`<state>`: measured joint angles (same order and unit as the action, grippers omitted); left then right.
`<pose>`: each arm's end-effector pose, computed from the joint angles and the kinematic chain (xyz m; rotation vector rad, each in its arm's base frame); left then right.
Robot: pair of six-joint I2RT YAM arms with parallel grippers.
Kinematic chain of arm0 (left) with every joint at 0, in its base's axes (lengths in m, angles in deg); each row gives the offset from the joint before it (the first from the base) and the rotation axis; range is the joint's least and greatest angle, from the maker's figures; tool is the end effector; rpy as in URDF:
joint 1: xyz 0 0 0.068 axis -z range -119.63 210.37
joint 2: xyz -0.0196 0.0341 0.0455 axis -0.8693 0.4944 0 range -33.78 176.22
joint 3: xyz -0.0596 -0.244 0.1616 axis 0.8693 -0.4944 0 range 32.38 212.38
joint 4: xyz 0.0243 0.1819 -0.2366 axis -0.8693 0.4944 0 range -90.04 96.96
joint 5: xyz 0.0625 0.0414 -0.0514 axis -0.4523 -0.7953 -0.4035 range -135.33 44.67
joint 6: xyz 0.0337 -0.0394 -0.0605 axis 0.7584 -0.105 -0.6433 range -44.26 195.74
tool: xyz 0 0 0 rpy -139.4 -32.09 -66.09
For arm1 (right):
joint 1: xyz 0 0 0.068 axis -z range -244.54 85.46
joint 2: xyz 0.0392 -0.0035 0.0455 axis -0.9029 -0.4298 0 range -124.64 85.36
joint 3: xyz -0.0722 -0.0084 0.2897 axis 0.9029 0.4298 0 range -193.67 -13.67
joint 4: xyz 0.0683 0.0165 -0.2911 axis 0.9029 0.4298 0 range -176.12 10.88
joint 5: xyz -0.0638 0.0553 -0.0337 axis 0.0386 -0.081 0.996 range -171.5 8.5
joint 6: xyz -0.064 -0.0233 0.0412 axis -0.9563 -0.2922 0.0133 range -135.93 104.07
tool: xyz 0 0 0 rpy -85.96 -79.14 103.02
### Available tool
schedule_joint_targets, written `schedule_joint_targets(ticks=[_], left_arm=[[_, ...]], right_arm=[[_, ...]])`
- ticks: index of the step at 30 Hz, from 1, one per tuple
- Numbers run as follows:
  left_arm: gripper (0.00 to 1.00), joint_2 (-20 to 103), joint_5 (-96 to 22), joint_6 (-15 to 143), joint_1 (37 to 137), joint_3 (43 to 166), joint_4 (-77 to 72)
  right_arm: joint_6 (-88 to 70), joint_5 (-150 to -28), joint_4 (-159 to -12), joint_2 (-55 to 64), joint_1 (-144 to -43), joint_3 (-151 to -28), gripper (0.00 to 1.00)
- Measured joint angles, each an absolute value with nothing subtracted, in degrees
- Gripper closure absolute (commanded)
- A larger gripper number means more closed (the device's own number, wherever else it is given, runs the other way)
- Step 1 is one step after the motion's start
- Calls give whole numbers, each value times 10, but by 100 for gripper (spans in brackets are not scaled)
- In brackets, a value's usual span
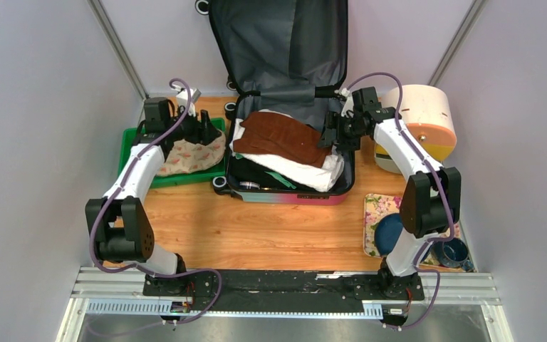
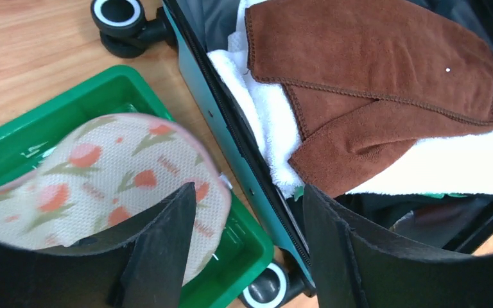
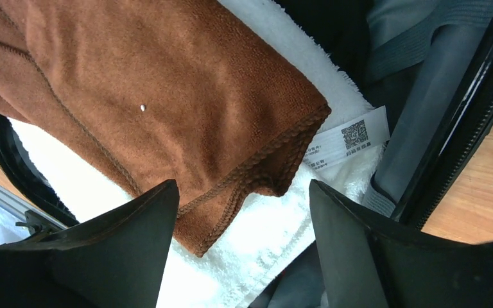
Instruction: Open, take out, and arrange the luggage
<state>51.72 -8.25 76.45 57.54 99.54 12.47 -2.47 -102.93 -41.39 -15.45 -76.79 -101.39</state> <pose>0.3988 -0.0216 0.3044 0.3461 2.0219 -0.6401 0.4241 0.1177 0.2762 -0.1146 2.6044 0.6473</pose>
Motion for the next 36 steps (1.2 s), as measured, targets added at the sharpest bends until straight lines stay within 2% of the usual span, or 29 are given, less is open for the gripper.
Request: schedule_joint_targets(ticks=[1, 2, 4, 5, 8, 9, 24, 27, 28, 30, 31, 34, 36], left_arm=[[43, 519, -80, 762, 583, 995, 128], [54, 520, -81, 761, 585, 995, 130], [64, 521, -95, 759, 582, 994, 136], [63, 521, -107, 759, 579, 992, 137], [47, 521, -140, 761, 566, 979, 134], [45, 521, -140, 761, 560, 975, 136], [41, 550, -78, 731, 592, 993, 130], [41, 551, -74, 731, 599, 996, 128], [41, 551, -73, 731, 602, 996, 127], [39, 552, -72, 731, 614, 996, 125], [37, 553, -72, 731, 621, 997, 125], [36, 564, -68, 731, 643, 1009, 125], [35, 574, -68, 730, 656, 1023, 125]], right_arm=[[-21, -1030, -414, -157, -768, -1014, 23], [-19, -1030, -414, -159, -769, -1014, 23], [-16, -1031, -414, -161, -769, -1014, 23], [-14, -1032, -414, -161, -770, -1014, 23], [-14, -1037, -414, -161, -771, -1013, 23], [-14, -1038, -414, -161, -772, -1012, 23], [7, -1056, -421, -166, -788, -991, 26], [9, -1057, -421, -168, -788, -999, 37], [9, -1059, -421, -168, -788, -1000, 48], [10, -1063, -421, -169, -788, -1002, 61], [11, -1065, -421, -169, -788, -1004, 74], [4, -1068, -420, -169, -788, -1008, 100], [-3, -1067, -418, -169, -788, -1011, 100]])
